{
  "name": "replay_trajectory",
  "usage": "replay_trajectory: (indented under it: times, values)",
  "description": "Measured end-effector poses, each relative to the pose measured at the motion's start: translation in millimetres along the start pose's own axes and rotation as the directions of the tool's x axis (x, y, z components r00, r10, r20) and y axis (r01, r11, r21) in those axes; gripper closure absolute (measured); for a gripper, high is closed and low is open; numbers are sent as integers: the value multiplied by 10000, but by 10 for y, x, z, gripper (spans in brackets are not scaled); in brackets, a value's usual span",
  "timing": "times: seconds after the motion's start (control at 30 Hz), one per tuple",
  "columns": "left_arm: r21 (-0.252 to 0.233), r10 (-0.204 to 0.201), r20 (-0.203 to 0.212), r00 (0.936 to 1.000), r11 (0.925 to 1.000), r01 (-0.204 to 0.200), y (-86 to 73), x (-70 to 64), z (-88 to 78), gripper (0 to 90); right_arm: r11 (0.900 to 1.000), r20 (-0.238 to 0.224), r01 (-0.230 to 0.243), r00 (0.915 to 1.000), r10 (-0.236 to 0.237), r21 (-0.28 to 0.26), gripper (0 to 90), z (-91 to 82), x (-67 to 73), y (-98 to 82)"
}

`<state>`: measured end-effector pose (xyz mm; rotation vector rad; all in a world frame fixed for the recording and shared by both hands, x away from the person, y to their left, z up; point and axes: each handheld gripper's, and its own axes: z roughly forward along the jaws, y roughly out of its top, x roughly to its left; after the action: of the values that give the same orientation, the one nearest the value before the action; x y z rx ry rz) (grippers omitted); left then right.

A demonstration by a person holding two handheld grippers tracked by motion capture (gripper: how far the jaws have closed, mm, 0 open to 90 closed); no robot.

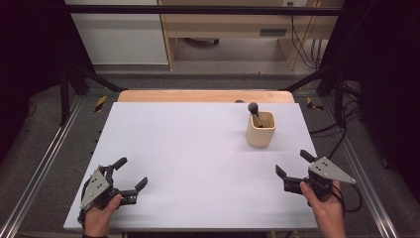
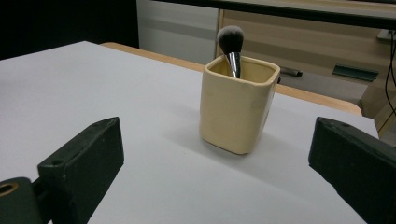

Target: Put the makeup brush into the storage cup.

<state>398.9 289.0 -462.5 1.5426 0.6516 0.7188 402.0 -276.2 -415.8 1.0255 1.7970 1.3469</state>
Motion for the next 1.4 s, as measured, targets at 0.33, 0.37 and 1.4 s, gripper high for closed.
replay_trajectory:
  times: [0.33,0.37,1.4]
  values:
    - [16,32,-1,10000,10000,-32,-1,-5,2,30,9998,84,-92,9999,94,-183,37,-20,-9,-166]
    - [14,38,4,10000,10000,-38,0,-6,2,30,9997,84,-36,10000,38,-239,37,-20,-9,-182]
    - [17,166,-151,9997,9999,-166,6,-2,-13,28,9956,-78,-106,9999,100,-929,43,233,-27,-415]
